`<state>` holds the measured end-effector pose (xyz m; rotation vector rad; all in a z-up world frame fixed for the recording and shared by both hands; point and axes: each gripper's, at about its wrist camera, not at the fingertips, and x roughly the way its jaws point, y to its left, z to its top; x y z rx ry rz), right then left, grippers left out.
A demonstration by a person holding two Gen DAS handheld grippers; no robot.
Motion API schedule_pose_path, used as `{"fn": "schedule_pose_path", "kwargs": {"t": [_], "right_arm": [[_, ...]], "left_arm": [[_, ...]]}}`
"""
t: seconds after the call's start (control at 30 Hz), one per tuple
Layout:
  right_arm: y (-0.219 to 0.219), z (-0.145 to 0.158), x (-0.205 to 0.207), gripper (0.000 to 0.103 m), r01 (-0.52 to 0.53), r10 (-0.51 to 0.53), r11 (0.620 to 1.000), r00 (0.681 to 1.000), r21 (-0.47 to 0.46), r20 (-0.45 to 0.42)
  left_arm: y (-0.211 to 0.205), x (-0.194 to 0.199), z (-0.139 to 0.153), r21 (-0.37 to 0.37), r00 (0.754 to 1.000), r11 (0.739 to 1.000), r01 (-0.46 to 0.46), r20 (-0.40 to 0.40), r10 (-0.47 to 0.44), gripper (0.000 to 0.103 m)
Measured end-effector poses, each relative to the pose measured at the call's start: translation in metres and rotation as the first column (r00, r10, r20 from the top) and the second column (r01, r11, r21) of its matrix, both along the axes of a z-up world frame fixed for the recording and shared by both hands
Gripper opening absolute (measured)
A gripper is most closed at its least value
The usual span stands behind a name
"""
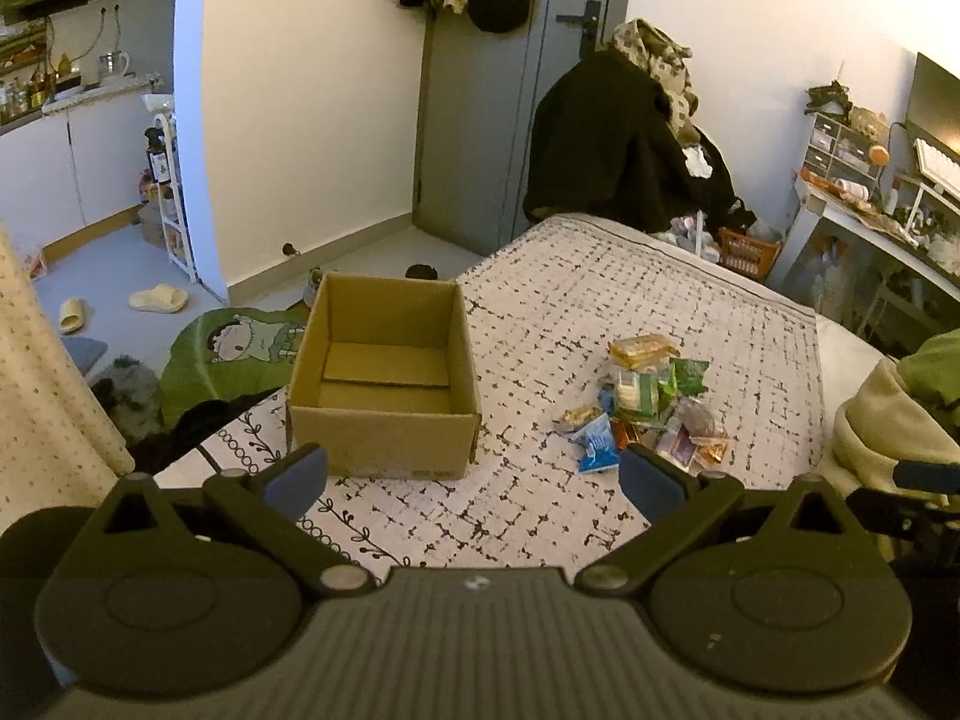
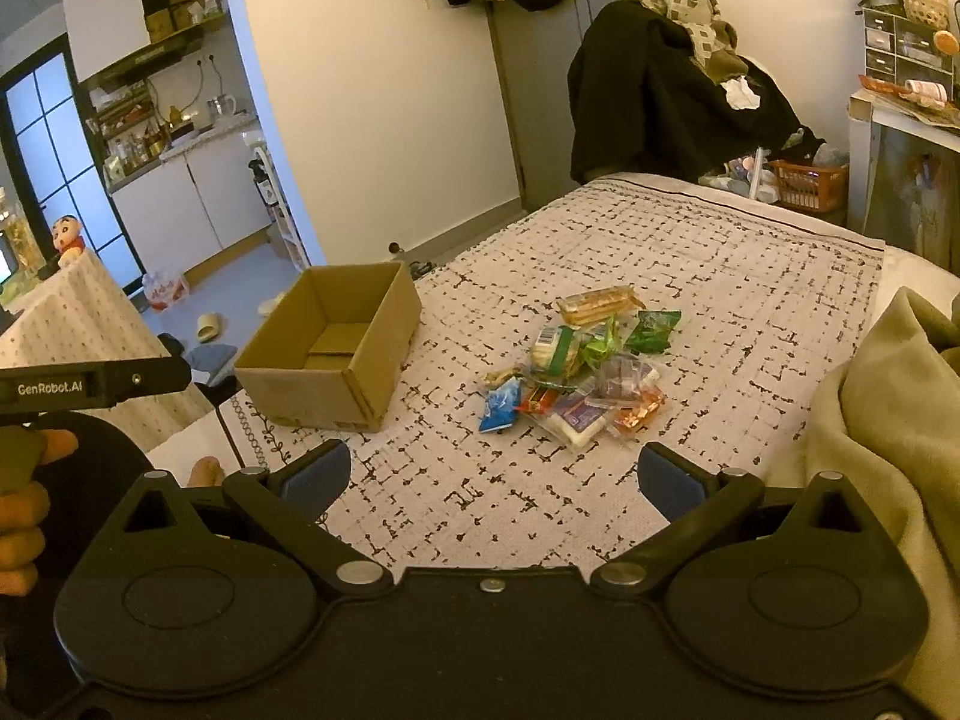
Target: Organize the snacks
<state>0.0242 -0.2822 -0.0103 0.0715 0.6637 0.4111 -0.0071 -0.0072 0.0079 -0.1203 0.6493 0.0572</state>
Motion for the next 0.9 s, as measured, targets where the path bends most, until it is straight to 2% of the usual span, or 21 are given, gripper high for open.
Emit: {"fn": "schedule_pose_path", "kwargs": {"t": [0.3, 0.53, 0.6, 0.8, 0.9], "right_arm": [[0.003, 0.004, 0.007, 0.103, 0.012, -0.012, 1.0, 1.0, 0.003, -0.015], [-0.006, 0.002, 0.025, 0.103, 0.043, -0.037, 0.996, 0.996, 0.075, -0.081], [-0.007, 0.0, 0.031, 0.103, 0.074, -0.067, 0.995, 0.993, 0.067, -0.099], [-0.01, -0.002, 0.049, 0.103, 0.094, -0.081, 0.99, 0.989, 0.101, -0.127], [-0.014, -0.007, 0.063, 0.103, 0.107, -0.082, 0.983, 0.983, 0.152, -0.164]], "left_arm": [[0.003, 0.009, -0.003, -0.023, 1.0, 1.0, 0.002, 0.001, -0.002, 0.102], [0.002, 0.022, -0.007, -0.046, 1.0, 0.999, 0.008, 0.003, -0.008, 0.102], [0.003, 0.027, -0.009, -0.077, 1.0, 0.997, 0.014, -0.002, -0.014, 0.102], [0.002, 0.042, -0.015, -0.104, 1.0, 0.995, 0.004, -0.018, -0.006, 0.101], [0.0, 0.049, -0.019, -0.108, 1.0, 0.994, 0.003, -0.022, -0.006, 0.1]]}}
